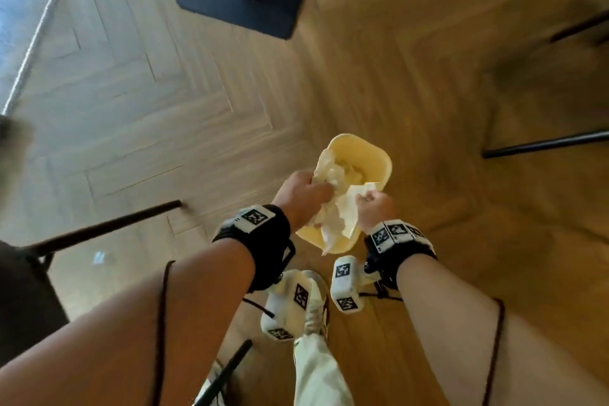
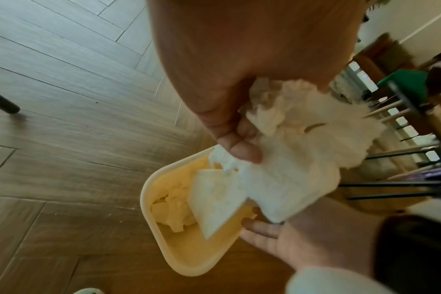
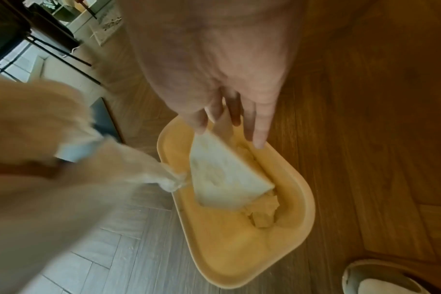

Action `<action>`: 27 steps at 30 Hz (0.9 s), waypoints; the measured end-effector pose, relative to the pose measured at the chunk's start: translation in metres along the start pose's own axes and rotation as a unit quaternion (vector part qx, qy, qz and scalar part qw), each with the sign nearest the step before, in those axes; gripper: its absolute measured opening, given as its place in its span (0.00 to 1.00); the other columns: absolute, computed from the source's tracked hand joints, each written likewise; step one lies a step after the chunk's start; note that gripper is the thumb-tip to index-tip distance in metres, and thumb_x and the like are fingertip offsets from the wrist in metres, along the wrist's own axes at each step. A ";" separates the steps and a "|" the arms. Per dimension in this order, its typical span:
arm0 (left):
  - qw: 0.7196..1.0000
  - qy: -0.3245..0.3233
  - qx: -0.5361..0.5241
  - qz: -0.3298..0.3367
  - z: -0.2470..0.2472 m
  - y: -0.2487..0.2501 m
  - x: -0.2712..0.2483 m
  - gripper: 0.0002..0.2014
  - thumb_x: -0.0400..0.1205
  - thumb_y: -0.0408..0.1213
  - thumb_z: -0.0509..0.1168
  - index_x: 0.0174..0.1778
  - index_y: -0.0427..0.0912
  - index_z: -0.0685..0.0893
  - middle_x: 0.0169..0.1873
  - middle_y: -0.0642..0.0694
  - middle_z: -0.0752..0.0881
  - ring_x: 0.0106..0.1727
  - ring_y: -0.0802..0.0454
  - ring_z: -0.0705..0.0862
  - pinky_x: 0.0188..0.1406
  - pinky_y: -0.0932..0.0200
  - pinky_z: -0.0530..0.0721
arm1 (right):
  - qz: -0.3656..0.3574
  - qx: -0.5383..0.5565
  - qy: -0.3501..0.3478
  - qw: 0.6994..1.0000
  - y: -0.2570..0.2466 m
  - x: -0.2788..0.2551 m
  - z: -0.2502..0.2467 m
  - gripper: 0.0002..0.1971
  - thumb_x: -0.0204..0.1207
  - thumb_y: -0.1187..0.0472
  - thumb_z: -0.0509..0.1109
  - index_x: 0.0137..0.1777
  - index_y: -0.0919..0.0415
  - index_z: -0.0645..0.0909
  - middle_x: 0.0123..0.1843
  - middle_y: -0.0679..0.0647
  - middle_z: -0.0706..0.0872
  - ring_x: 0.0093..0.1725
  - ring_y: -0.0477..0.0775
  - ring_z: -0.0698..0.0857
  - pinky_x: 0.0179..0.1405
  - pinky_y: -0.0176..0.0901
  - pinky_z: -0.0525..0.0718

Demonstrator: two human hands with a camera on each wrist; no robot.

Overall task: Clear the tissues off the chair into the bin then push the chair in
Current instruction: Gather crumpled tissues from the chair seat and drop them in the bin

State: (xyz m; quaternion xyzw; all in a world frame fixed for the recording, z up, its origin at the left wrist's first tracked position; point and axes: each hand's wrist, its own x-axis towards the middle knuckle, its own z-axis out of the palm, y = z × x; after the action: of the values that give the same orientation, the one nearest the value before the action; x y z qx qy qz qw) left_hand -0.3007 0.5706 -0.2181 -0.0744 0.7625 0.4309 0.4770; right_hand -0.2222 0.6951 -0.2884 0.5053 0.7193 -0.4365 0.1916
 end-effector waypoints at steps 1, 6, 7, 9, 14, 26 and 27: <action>1.000 -0.002 0.004 -0.013 0.008 -0.004 0.014 0.12 0.68 0.40 0.66 0.42 0.37 0.87 0.37 0.37 0.89 0.37 0.38 0.87 0.40 0.40 0.91 | -0.003 0.006 -0.025 1.000 0.003 0.006 0.000 0.14 0.80 0.60 0.62 0.50 0.72 0.82 0.48 0.67 0.85 0.49 0.65 0.83 0.44 0.46 0.76; 0.987 -0.029 0.148 -0.054 0.042 -0.025 0.063 0.15 0.79 0.38 0.62 0.57 0.33 0.82 0.42 0.40 0.84 0.42 0.43 0.83 0.45 0.51 0.85 | -0.008 0.047 -0.048 0.998 0.023 0.021 -0.007 0.09 0.81 0.63 0.59 0.47 0.66 0.81 0.41 0.56 0.79 0.43 0.56 0.75 0.33 0.41 0.71; 0.983 -0.042 0.169 -0.064 0.048 -0.029 0.069 0.16 0.80 0.38 0.61 0.60 0.34 0.81 0.45 0.38 0.85 0.45 0.41 0.85 0.48 0.49 0.87 | -0.001 0.066 -0.039 0.997 0.026 0.021 -0.009 0.09 0.80 0.63 0.60 0.50 0.64 0.81 0.43 0.56 0.80 0.43 0.55 0.76 0.35 0.41 0.72; 0.976 -0.066 0.191 -0.085 0.057 -0.035 0.075 0.21 0.79 0.39 0.63 0.69 0.42 0.76 0.53 0.38 0.85 0.51 0.39 0.85 0.50 0.47 0.87 | -0.001 0.080 -0.029 0.996 0.032 0.020 -0.012 0.10 0.80 0.61 0.61 0.52 0.63 0.82 0.45 0.56 0.83 0.44 0.55 0.79 0.41 0.43 0.75; 0.972 -0.100 0.192 -0.088 0.059 -0.038 0.065 0.26 0.80 0.42 0.66 0.76 0.50 0.70 0.64 0.43 0.79 0.58 0.39 0.86 0.52 0.45 0.87 | -0.006 0.102 -0.031 0.994 0.030 0.012 -0.013 0.08 0.78 0.59 0.62 0.47 0.61 0.81 0.40 0.54 0.82 0.41 0.56 0.80 0.43 0.52 0.82; 0.994 0.029 0.089 -0.059 -0.097 -0.055 -0.134 0.09 0.83 0.41 0.61 0.49 0.42 0.84 0.42 0.42 0.88 0.39 0.50 0.86 0.43 0.53 0.87 | -0.123 0.010 -0.225 0.966 -0.066 -0.157 0.024 0.06 0.80 0.57 0.64 0.44 0.53 0.81 0.42 0.56 0.88 0.43 0.57 0.87 0.45 0.54 0.87; 0.993 0.050 0.077 -0.068 -0.116 -0.066 -0.156 0.09 0.83 0.41 0.61 0.50 0.41 0.84 0.43 0.41 0.88 0.39 0.50 0.85 0.42 0.53 0.87 | -0.142 -0.005 -0.249 0.958 -0.076 -0.178 0.034 0.05 0.80 0.58 0.64 0.46 0.53 0.81 0.43 0.57 0.88 0.45 0.57 0.88 0.46 0.52 0.87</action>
State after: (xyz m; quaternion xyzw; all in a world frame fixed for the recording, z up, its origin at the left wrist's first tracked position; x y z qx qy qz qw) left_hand -0.2599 0.3991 -0.1132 -0.1109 0.8095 0.3333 0.4704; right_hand -0.2222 0.5596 -0.1461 0.2724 0.7156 -0.5673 0.3031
